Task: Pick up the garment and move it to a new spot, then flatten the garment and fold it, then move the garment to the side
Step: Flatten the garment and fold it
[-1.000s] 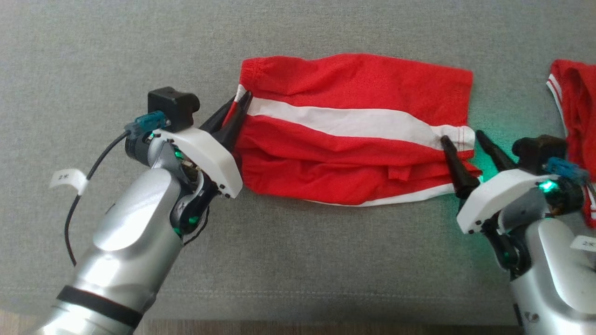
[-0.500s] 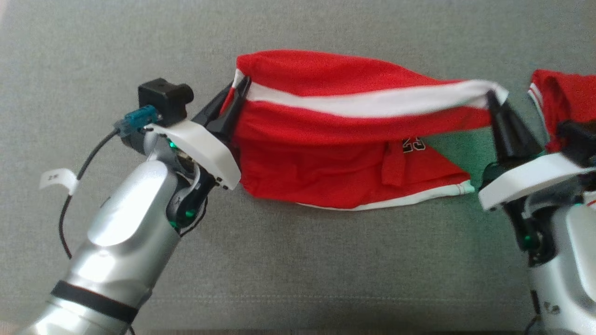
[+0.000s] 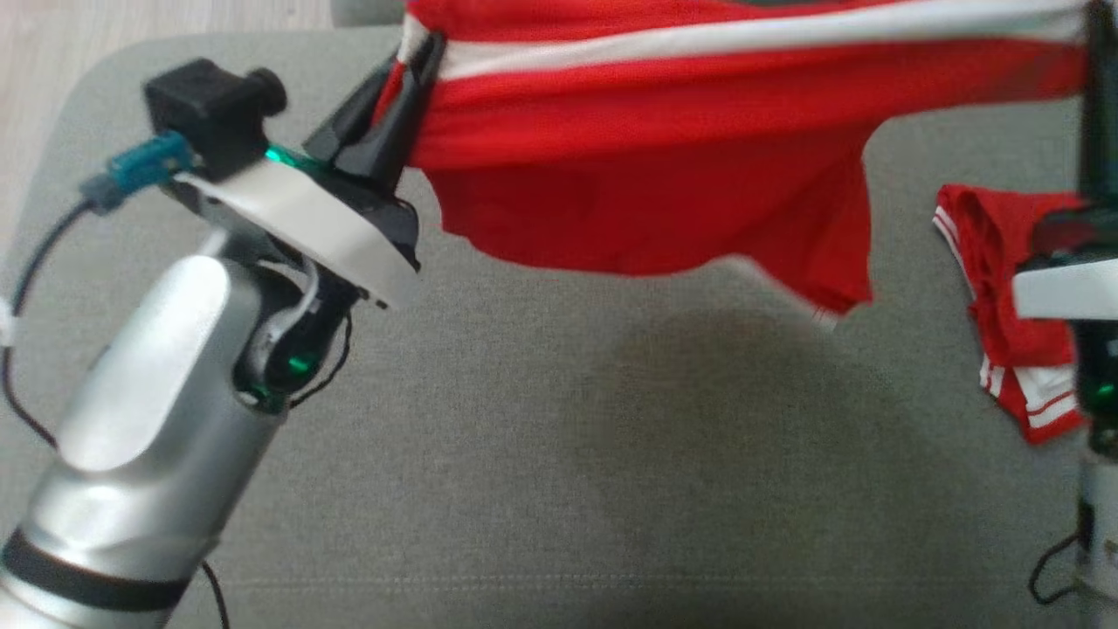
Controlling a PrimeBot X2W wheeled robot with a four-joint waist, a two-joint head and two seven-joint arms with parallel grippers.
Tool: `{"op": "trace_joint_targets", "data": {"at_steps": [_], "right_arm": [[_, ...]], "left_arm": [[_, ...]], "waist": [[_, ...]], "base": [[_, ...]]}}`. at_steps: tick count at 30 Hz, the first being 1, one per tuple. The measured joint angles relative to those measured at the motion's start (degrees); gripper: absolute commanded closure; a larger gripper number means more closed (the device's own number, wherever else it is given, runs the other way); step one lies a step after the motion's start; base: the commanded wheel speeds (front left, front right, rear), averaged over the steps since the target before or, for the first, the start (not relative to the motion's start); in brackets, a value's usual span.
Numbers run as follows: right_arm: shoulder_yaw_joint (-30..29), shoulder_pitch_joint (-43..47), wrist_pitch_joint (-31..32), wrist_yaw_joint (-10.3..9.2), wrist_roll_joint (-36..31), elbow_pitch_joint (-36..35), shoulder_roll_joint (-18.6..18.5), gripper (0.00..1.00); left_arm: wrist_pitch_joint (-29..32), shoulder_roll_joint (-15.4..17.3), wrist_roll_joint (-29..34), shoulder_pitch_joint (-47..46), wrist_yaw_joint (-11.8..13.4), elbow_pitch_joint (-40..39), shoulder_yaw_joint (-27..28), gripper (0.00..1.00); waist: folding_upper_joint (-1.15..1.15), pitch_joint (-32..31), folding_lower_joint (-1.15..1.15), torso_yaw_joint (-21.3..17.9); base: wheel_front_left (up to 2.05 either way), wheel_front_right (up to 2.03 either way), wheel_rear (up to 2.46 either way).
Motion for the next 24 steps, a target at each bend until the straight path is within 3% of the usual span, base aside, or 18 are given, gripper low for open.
{"op": "trace_joint_targets", "data": {"at_steps": [8, 14, 19, 24], "right_arm": [[-2.0, -0.4, 3.6, 0.00, -0.7, -7.7, 0.7, 1.00], [-2.3, 1.5, 5.3, 0.00, -0.7, -8.6, 1.6, 1.00], [-1.7, 1.5, 6.0, 0.00, 0.2, -7.5, 1.7, 1.00], [1.5, -3.2, 6.4, 0.00, 2.5, 0.8, 1.2, 1.00]], "left_arm": [[4.0, 3.1, -0.9, 1.5, 3.3, -10.0, 1.5, 1.00], [4.5, 3.7, -1.1, 4.8, 4.8, -12.8, 1.5, 1.00], [4.5, 3.8, -2.1, 4.8, 4.9, -13.0, 1.6, 1.00], [3.8, 2.6, -3.8, 2.6, 3.3, -7.0, 2.8, 1.00]], "waist": [[0.00, -3.4, 0.00, -0.3], [0.00, -3.8, 0.00, -0.2], [0.00, -3.2, 0.00, -0.2], [0.00, -1.1, 0.00, -0.4]], "base": [[0.00, 0.00, 0.00], [0.00, 0.00, 0.00], [0.00, 0.00, 0.00], [0.00, 0.00, 0.00]]}}
